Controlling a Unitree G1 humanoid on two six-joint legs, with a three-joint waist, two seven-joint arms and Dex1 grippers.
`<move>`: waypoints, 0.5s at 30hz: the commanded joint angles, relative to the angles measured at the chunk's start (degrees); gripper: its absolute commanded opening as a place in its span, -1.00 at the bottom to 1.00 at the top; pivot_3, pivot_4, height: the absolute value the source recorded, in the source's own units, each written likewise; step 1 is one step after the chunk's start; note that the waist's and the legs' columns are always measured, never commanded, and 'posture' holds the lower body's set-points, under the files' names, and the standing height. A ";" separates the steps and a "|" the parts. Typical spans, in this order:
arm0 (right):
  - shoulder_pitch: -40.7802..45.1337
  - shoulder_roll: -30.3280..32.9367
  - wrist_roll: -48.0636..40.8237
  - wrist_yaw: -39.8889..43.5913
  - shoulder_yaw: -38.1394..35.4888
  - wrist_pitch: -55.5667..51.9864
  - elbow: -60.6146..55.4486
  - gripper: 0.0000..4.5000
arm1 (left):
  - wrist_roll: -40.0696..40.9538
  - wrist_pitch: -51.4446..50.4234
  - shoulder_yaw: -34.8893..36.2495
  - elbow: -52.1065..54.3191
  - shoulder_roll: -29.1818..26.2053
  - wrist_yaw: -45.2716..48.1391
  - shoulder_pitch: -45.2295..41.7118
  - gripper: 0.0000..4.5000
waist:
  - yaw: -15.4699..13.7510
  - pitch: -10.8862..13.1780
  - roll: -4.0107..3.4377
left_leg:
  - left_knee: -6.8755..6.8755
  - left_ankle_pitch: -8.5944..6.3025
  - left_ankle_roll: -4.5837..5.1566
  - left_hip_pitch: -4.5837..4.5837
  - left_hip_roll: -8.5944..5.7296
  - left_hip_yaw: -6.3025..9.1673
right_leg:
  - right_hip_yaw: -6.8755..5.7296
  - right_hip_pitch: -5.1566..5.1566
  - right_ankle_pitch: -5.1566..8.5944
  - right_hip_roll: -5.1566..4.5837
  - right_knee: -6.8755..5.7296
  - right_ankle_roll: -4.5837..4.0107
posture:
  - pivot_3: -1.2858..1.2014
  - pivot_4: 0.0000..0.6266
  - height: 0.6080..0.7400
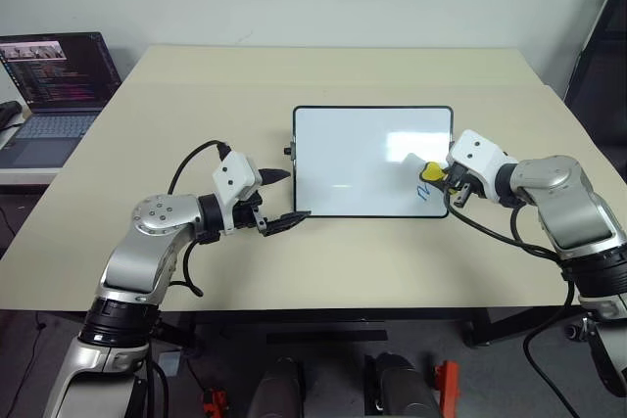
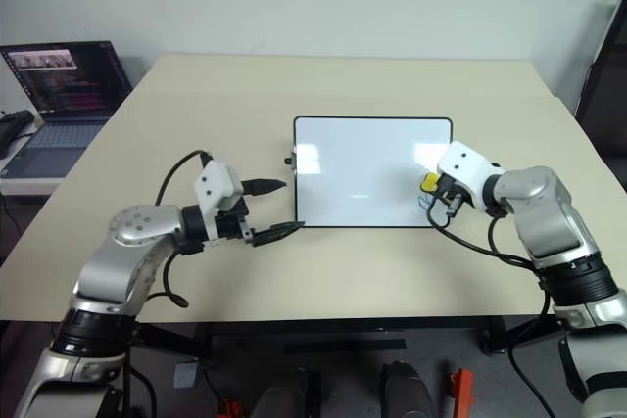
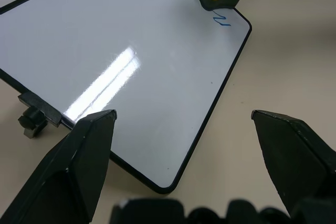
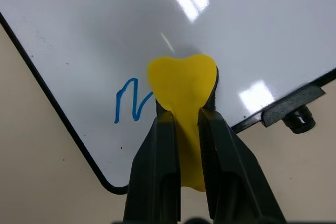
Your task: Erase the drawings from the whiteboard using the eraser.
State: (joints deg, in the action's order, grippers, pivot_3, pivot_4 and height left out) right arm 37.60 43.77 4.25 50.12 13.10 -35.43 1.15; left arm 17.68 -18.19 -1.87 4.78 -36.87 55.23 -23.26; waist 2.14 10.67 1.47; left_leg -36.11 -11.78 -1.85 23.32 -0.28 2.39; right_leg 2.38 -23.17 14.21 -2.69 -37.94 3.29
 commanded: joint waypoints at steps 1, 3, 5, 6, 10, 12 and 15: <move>-1.75 -0.93 -0.14 0.99 1.69 -1.71 -3.25 -0.91 | 0.12 1.37 1.50 0.59 -0.41 -0.30 -1.28 1.00 | 0.00 0.00 0.00 | 0.00 0.00 0.00 0.00 0.01 0.01 | 0.00 0.00 0.00 0.01 0.00 -0.01 | 0.03 -0.52 1.00; -2.62 -1.16 0.34 1.07 2.52 -2.21 -4.37 -0.91 | 0.09 1.53 1.53 0.42 -0.52 -0.23 -1.30 1.00 | 0.01 0.00 0.01 | 0.00 0.00 0.00 0.00 0.00 0.00 | 0.01 0.00 -0.01 0.01 0.00 -0.02 | 0.03 -0.52 1.00; -3.54 -1.94 0.30 1.27 3.59 -3.12 -6.30 -0.91 | 0.03 1.71 1.48 0.13 -0.46 -0.22 -1.48 1.00 | 0.02 0.00 0.01 | 0.00 0.00 0.00 0.00 0.00 0.00 | 0.01 0.00 -0.01 0.01 0.00 -0.01 | 0.03 -0.52 1.00; -4.11 -2.09 0.48 1.49 4.35 -3.49 -7.27 -0.91 | 0.00 1.81 1.43 0.04 -0.39 -0.23 -1.54 1.00 | 0.01 0.00 0.01 | -0.01 0.00 0.00 0.00 0.00 0.00 | 0.01 0.00 0.00 0.01 0.00 0.00 | 0.03 -0.52 1.00; -5.57 -2.50 0.27 1.89 5.63 -4.97 -10.10 -0.91 | -0.01 2.02 1.24 -0.19 -0.29 -0.27 -1.70 1.00 | -0.01 0.00 0.01 | -0.01 0.00 0.00 0.01 0.00 0.03 | 0.00 0.00 0.00 0.01 0.00 0.00 | 0.03 -0.52 1.00; -5.66 -2.52 0.22 1.60 5.37 -5.42 -10.51 -0.91 | -0.03 2.09 1.23 -0.33 -0.30 -0.29 -1.81 1.00 | -0.03 0.00 0.01 | -0.01 0.00 0.00 0.01 0.00 0.01 | 0.01 0.00 0.00 0.01 0.00 0.00 | 0.03 -0.52 1.00; -5.25 -2.12 -0.02 1.27 4.25 -5.51 -10.35 -0.91 | 0.00 2.06 1.27 -0.37 -0.36 -0.29 -1.88 1.00 | -0.06 0.00 0.01 | 0.00 0.00 0.00 0.01 0.00 0.03 | 0.00 0.00 0.00 0.01 0.00 0.00 | 0.03 -0.52 1.00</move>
State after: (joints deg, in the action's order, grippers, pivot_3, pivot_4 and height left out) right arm 32.08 41.30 4.45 51.65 18.73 -40.68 -8.29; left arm 17.58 -17.03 -1.85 3.84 -36.87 55.16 -23.98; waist 2.07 10.66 1.48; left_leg -36.11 -11.78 -1.85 23.34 -0.28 2.43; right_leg 2.37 -23.18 14.21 -2.67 -37.93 3.29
